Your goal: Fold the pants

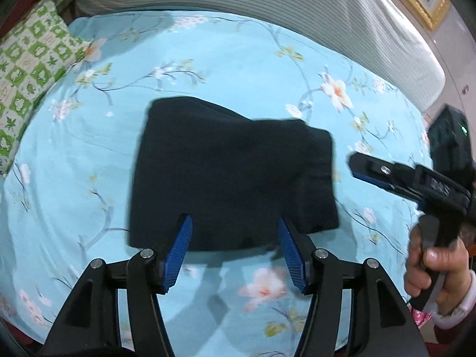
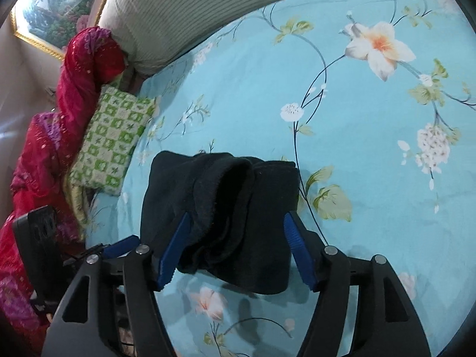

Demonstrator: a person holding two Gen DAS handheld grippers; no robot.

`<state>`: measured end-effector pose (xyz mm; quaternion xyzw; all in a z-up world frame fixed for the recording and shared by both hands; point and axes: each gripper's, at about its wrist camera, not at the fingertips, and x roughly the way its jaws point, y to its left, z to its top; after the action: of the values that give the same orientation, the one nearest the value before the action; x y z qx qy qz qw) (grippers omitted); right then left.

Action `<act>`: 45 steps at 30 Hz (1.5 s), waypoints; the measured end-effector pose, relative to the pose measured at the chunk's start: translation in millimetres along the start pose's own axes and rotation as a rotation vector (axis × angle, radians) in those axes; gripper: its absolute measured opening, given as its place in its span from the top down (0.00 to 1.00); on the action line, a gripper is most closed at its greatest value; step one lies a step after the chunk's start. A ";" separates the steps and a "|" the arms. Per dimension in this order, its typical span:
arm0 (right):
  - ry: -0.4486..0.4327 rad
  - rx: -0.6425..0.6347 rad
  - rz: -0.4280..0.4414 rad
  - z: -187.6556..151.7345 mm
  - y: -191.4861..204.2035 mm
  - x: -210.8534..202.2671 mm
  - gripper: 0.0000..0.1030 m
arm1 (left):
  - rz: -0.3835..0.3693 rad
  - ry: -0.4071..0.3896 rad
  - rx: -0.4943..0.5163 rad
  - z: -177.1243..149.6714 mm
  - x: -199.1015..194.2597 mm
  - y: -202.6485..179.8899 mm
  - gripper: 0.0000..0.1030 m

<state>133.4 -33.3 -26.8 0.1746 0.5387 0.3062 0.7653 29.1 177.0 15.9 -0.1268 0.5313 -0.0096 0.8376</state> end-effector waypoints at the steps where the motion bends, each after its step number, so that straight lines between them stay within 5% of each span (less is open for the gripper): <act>1: -0.006 0.000 -0.005 -1.0 4.9 0.2 0.34 | -0.001 -0.001 -0.008 2.7 -1.1 8.3 0.40; 10: -0.025 0.022 -0.092 -4.3 30.7 16.0 0.30 | -0.036 0.020 -0.087 27.6 2.9 76.2 0.34; 22: -0.020 0.078 -0.168 -14.2 32.2 39.9 0.30 | -0.101 0.149 -0.088 45.6 50.0 97.3 0.30; 23: -0.020 0.082 -0.167 -14.2 32.2 41.0 0.34 | -0.104 0.155 -0.091 45.4 52.5 97.8 0.30; 27: -0.016 0.097 -0.152 -16.8 28.8 43.6 0.80 | -0.099 0.166 -0.088 48.2 60.1 96.7 0.30; 32: -0.090 0.106 -0.083 -15.2 31.5 14.4 0.89 | -0.095 0.137 -0.056 54.8 46.6 88.3 0.30; 35: -0.128 0.087 -0.090 -12.2 35.9 -5.9 0.90 | -0.089 0.126 -0.017 58.7 42.8 77.5 0.27; 40: -0.049 0.106 -0.177 -12.4 12.5 7.9 0.86 | -0.049 0.146 0.013 56.7 55.6 66.1 0.27; 45: -0.031 0.200 -0.256 -18.5 -8.0 10.6 0.51 | -0.032 0.133 0.027 57.4 49.9 66.5 0.27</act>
<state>121.0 -33.5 -45.9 0.1844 0.5724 0.1482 0.7851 94.1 245.4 -20.1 -0.1229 0.5834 -0.0385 0.8019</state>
